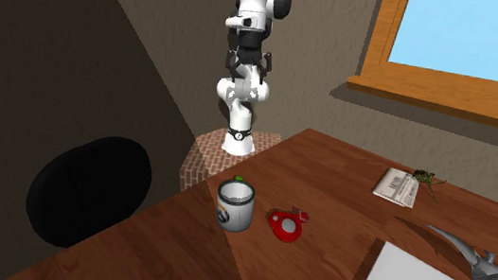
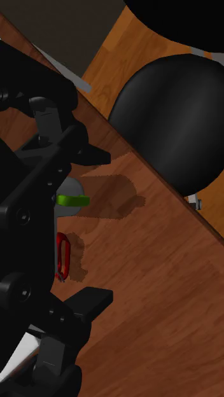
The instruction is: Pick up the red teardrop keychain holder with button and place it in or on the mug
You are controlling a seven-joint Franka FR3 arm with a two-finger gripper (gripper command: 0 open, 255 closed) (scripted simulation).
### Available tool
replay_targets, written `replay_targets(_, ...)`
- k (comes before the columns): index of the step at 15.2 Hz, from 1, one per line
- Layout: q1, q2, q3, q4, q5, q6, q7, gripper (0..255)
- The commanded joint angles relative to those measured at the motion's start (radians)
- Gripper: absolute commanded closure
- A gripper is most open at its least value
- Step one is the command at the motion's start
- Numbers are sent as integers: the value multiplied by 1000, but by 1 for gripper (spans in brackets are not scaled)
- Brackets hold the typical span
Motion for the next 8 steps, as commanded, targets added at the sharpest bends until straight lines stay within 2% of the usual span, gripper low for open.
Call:
replay_targets(1,0,0,0,0,0,0,0,0)
replay_targets(8,42,271,-39,87,-11,134,-169,0)
